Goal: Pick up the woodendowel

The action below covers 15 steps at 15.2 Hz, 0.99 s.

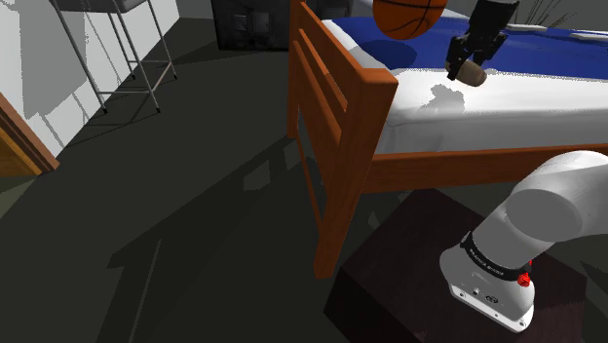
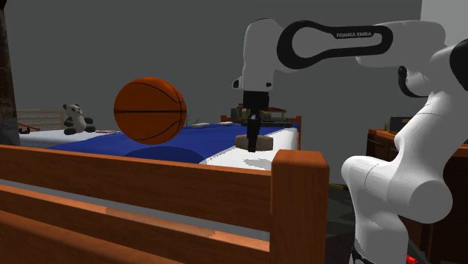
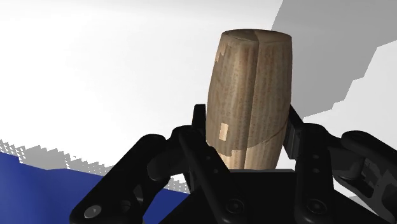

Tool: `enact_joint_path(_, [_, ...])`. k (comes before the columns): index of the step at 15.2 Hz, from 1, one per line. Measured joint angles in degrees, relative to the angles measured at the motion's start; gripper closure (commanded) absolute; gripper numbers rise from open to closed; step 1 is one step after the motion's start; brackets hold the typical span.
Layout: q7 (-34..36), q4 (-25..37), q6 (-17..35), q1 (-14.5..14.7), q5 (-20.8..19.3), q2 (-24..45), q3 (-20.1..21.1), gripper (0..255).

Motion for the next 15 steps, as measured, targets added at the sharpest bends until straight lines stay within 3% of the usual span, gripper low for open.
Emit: enact_joint_path(15, [-1.34,12.74,-9.86,0.51,1.19,2.86,1.08,255])
